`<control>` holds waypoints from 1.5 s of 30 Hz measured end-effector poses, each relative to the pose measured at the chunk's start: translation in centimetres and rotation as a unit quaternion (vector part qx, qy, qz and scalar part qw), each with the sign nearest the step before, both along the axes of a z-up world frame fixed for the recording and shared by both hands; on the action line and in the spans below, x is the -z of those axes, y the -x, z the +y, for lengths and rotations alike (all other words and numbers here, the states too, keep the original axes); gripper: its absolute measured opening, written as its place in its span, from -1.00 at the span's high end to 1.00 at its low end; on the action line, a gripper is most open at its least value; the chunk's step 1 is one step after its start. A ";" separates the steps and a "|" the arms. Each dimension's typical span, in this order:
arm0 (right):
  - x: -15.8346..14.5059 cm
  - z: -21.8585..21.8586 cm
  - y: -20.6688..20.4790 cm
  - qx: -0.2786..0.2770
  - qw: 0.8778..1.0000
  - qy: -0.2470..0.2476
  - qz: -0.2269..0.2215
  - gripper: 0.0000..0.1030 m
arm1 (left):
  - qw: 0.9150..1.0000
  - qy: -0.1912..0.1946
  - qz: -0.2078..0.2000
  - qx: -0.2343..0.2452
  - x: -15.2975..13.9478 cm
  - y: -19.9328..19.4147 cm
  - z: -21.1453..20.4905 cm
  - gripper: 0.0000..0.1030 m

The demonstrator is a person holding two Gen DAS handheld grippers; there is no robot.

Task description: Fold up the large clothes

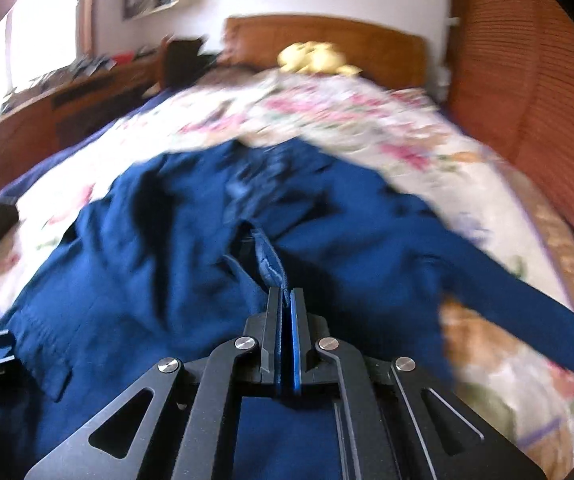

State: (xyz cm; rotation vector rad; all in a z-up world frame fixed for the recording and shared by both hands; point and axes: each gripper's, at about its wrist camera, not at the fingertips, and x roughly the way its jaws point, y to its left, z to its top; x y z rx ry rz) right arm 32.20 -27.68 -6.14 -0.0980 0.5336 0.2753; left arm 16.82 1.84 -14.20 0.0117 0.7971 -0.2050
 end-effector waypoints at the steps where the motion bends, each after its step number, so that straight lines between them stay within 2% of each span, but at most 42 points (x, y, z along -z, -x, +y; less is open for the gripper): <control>1: -0.1 -1.2 0.5 0.012 1.000 -0.007 -0.004 0.94 | 1.000 0.001 -0.004 -0.004 0.1 0.1 0.1 0.36; 7: 1.0 -6.2 5.0 0.050 0.998 -0.039 0.003 0.94 | 1.000 0.008 -0.011 -0.010 0.2 0.3 0.6 0.36; 10: 2.7 -5.8 6.7 0.025 0.997 -0.056 0.055 0.94 | 1.000 0.008 -0.008 -0.012 0.4 0.2 0.8 0.36; 12: 3.6 -4.6 7.5 0.010 0.998 -0.022 0.064 0.94 | 1.000 0.007 -0.009 -0.012 0.4 0.3 0.7 0.36; 15: 4.5 -2.9 8.0 -0.001 0.996 0.035 0.077 0.68 | 1.000 0.006 -0.010 -0.012 0.4 0.3 0.8 0.36; 16: 4.4 -2.6 8.2 -0.007 0.996 0.038 0.075 0.41 | 1.000 0.006 -0.011 -0.012 0.4 0.3 0.8 0.36; 17: 4.2 -2.6 8.3 -0.013 0.997 0.035 0.074 0.04 | 1.000 0.006 -0.011 -0.012 0.4 0.3 0.8 0.36; 19: 3.5 -3.1 8.7 -0.019 0.997 0.020 0.071 -0.21 | 1.000 0.006 -0.013 -0.013 0.4 0.4 0.8 0.36; 25: 2.4 -4.9 9.8 -0.026 0.999 0.001 0.037 -0.22 | 1.000 0.003 -0.015 -0.015 0.5 0.5 0.6 0.36; 30: 5.0 -4.7 7.5 -0.033 0.997 0.015 0.068 -0.22 | 1.000 0.004 -0.015 -0.014 0.5 0.5 0.6 0.36; 31: 5.6 -4.6 7.0 -0.034 0.996 0.018 0.075 -0.17 | 1.000 0.004 -0.015 -0.014 0.5 0.5 0.6 0.36; 32: 6.1 -4.6 6.7 -0.032 0.996 0.024 0.082 -0.03 | 1.000 0.006 -0.015 -0.014 0.5 0.5 0.6 0.36; 34: 7.4 -4.8 5.8 -0.025 0.993 0.034 0.106 0.05 | 1.000 0.006 -0.014 -0.015 0.5 0.5 0.6 0.36; 36: 8.5 -5.3 4.9 -0.028 0.992 0.023 0.124 0.05 | 1.000 0.006 -0.015 -0.015 0.5 0.5 0.7 0.36; 45: 8.8 -5.1 5.0 -0.025 0.993 0.025 0.113 0.05 | 1.000 0.010 -0.012 -0.017 0.6 0.5 0.9 0.36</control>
